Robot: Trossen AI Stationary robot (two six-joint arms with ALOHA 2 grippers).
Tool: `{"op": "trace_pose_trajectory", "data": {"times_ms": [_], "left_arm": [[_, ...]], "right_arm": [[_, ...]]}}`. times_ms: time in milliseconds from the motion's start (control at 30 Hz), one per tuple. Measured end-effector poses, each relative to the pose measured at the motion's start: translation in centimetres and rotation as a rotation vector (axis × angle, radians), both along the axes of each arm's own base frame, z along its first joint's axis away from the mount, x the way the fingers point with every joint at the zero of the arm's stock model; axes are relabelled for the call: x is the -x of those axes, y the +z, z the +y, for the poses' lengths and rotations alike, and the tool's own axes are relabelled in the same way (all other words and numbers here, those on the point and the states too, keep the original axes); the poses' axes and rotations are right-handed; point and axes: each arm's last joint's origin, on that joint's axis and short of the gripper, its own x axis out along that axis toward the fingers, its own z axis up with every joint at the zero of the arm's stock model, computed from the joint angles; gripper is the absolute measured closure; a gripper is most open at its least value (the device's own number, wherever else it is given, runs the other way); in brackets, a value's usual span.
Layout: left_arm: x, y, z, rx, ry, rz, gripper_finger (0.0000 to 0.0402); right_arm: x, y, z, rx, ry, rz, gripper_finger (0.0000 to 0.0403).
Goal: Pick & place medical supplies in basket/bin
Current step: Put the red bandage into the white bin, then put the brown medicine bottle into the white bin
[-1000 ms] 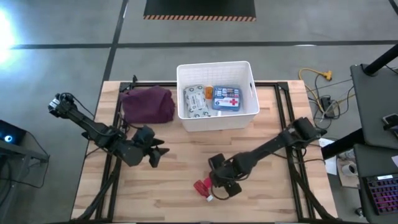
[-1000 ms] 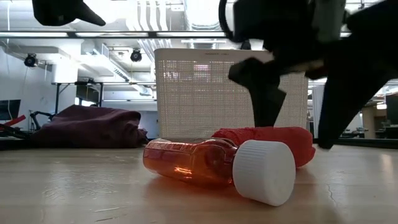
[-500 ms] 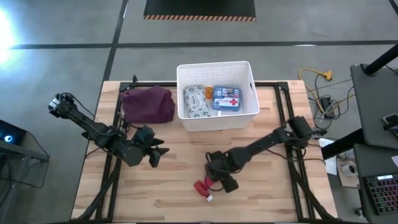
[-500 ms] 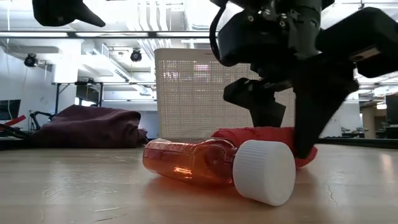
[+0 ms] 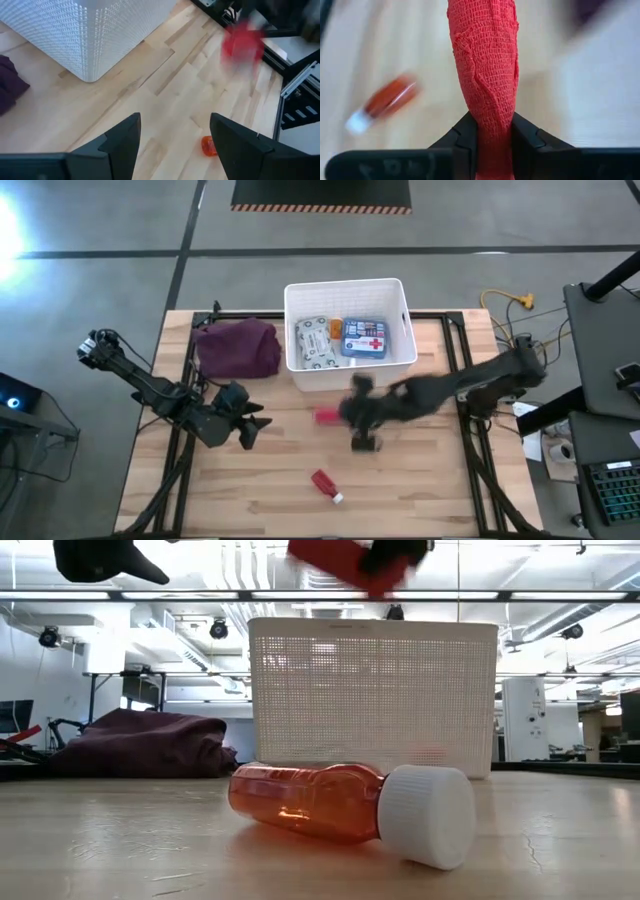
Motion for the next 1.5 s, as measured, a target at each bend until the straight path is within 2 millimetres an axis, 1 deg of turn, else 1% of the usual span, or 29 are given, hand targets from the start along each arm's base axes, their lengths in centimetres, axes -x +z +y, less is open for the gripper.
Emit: {"op": "trace_pose_trajectory", "data": {"times_ms": [67,133,167,233,300,367,467,567,633,700,800,900,967,1033,1100,1167,1267,1333,1433,1500], "left_arm": [[0.0,0.0,0.0,-0.006,-0.005,0.0,0.0181],[0.0,0.0,0.0,-0.008,-0.006,0.001,0.0181],[0.0,0.0,0.0,-0.008,-0.007,0.001,0.0181],[0.0,0.0,0.0,-0.008,-0.007,0.0,0.0181],[0.0,0.0,0.0,-0.01,-0.004,-0.003,0.0181],[-0.1,0.1,0.0,-0.014,0.004,-0.012,0.0181],[-0.1,0.1,0.0,-0.013,0.008,-0.021,0.0181],[-0.2,0.2,-0.1,-0.009,0.008,-0.027,0.0181],[-0.3,0.1,-0.1,-0.007,0.007,-0.029,0.0181],[-0.4,0.0,-0.2,-0.008,0.005,-0.023,0.0181],[-0.6,-0.2,-0.4,0.0,-0.01,-0.009,0.0181],[-1.2,-0.3,-0.8,-0.049,-0.067,-0.01,0.0181],[-1.8,-0.3,-1.3,-0.125,-0.198,0.0,0.0181],[-2.5,-0.6,-1.9,-0.213,-0.339,0.014,0.0181],[-3.5,-1.0,-2.4,-0.285,-0.469,0.025,0.0181],[-4.3,-1.6,-2.7,-0.328,-0.6,0.047,0.0181],[-5.8,-2.6,-3.0,-0.366,-0.752,0.09,0.0181],[-6.9,-3.4,-3.0,-0.378,-0.849,0.126,0.0181],[-9.0,-4.5,-3.5,-0.392,-0.99,0.155,0.0181],[-10.6,-5.0,-4.2,-0.413,-1.084,0.161,0.0181]], "right_arm": [[1.8,4.3,-1.6,0.078,-0.147,-0.132,0.0334],[3.8,8.4,-3.7,0.131,-0.338,-0.291,0.0325],[4.7,9.8,-4.9,0.133,-0.422,-0.352,0.032],[5.8,11.4,-7.7,0.111,-0.552,-0.411,0.031],[6.5,11.5,-10.5,0.079,-0.634,-0.384,0.03],[6.4,10.4,-13.3,0.057,-0.687,-0.303,0.0288],[5.5,8.6,-16.3,0.015,-0.731,-0.21,0.0258],[4.3,7.6,-17.6,0.012,-0.763,-0.175,0.0211],[3.7,7.5,-17.9,0.016,-0.764,-0.167,0.0178],[3.2,7.8,-17.8,0.032,-0.745,-0.168,0.0149],[3.1,8.2,-17.3,0.045,-0.719,-0.133,0.0111],[3.8,9.0,-16.0,0.052,-0.684,-0.077,0.0088],[4.6,9.9,-14.3,0.063,-0.621,-0.072,0.008],[5.5,10.7,-12.0,0.064,-0.54,-0.077,0.0076],[6.2,11.0,-9.6,0.049,-0.472,-0.067,0.0074],[6.8,10.7,-7.1,0.012,-0.439,-0.036,0.0074],[7.5,9.5,-3.2,-0.023,-0.412,0.061,0.0074],[8.0,8.5,-0.8,-0.055,-0.437,0.112,0.0074],[8.9,7.4,2.0,-0.097,-0.5,0.161,0.0074],[9.3,6.7,3.4,-0.118,-0.549,0.173,0.0074]]}}
